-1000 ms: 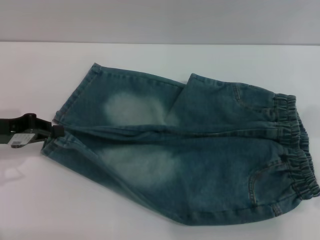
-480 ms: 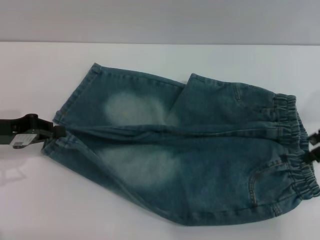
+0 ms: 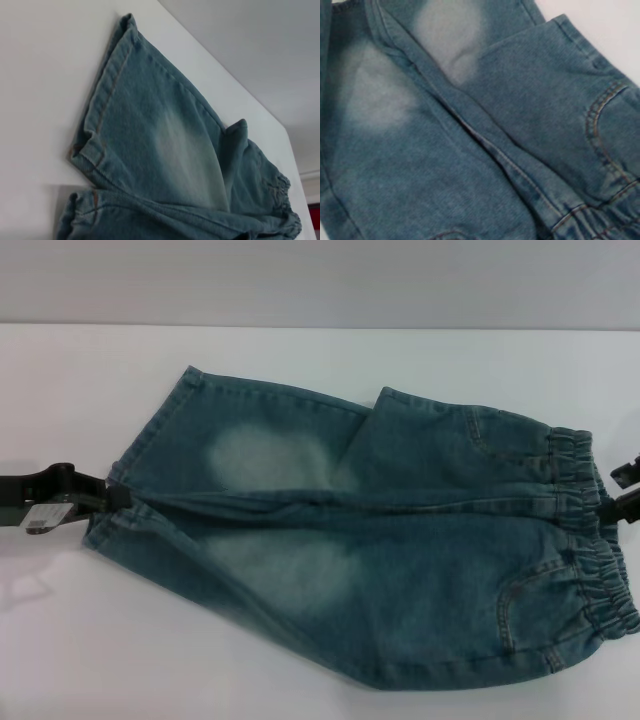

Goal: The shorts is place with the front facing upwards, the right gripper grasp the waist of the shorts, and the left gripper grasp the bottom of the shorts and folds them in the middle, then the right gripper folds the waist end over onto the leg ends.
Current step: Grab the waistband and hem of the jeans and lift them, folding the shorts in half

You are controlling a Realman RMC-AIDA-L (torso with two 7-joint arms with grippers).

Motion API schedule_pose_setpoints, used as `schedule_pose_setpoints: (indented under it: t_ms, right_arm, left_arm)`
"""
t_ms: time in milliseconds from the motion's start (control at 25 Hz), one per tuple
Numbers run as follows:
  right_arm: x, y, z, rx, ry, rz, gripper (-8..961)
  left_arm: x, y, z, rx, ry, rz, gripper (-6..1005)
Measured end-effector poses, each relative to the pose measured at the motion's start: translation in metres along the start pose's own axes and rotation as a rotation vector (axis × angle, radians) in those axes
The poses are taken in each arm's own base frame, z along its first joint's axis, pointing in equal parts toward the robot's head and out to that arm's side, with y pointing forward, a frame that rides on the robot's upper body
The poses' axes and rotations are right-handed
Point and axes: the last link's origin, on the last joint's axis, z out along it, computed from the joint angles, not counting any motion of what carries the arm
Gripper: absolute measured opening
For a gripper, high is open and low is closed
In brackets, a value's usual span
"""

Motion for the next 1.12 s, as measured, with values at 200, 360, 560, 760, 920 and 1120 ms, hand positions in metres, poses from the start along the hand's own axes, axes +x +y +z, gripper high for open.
schedule_pose_setpoints:
  t_ms: [200, 360, 560, 760, 920, 1120]
  right_arm:
    - [-0.004, -0.003, 0.002, 0.018, -0.003, -0.007, 650]
    - [-0.008, -0.003, 0.001, 0.019, -0.005, -0.017, 650]
    - [-0.013, -0.003, 0.001, 0.02, -0.006, -0.026, 650]
    - [-0.018, -0.002, 0.002, 0.013, 0.006, -0.041, 651]
    - [-0.022, -0.002, 0.002, 0.011, 0.007, -0.048, 651]
    - [-0.026, -0.002, 0.001, 0.012, 0.004, -0.057, 650]
  left_arm:
    - [0.0, 0.0, 0.001, 0.0, 0.003, -0.005, 56]
    - [0.001, 0.0, 0.0, -0.001, 0.011, -0.008, 57]
    - [0.003, 0.001, 0.001, -0.004, 0.015, -0.007, 58]
    - [0.006, 0.004, 0.002, -0.005, 0.015, -0.002, 59]
    - [0.007, 0.004, 0.002, -0.003, 0.02, -0.001, 60]
    - [0.009, 0.004, 0.001, -0.005, 0.032, -0.004, 62]
